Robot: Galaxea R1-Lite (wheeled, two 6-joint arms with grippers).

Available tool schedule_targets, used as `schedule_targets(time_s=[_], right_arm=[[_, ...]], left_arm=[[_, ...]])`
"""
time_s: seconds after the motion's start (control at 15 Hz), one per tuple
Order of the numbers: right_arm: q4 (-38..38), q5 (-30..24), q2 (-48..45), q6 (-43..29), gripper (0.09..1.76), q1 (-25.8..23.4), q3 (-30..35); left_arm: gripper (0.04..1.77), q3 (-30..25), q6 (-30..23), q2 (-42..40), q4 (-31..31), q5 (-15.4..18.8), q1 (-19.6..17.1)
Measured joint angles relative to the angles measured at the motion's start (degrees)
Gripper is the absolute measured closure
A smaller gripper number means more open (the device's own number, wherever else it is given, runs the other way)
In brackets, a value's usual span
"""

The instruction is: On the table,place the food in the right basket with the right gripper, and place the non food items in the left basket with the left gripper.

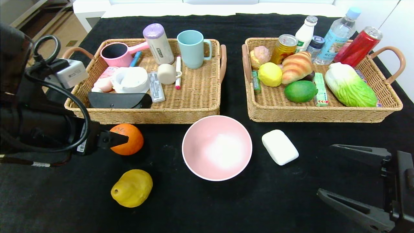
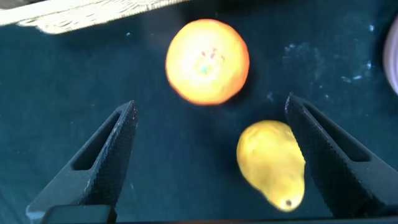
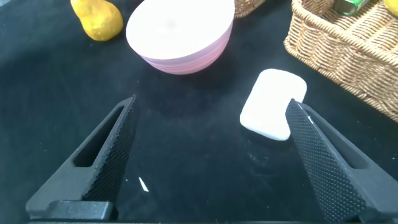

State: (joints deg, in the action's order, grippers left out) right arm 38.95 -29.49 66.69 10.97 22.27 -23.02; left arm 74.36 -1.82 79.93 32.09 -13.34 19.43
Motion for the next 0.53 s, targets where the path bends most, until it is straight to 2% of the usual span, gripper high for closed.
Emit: schedule_targets(time_s=[0.33, 0.53], right_arm=[[0.0, 0.02, -0.13, -0.01, 0.14, 0.02, 0.01], [0.02, 0.05, -0.11, 0.0, 0.14, 0.0, 0.0]], left_arm=[[0.09, 3.06, -1.82, 6.23, 0.16, 0.89, -3.28], [0.09, 3.17, -2.19, 8.05, 0.02, 4.22, -4.17]])
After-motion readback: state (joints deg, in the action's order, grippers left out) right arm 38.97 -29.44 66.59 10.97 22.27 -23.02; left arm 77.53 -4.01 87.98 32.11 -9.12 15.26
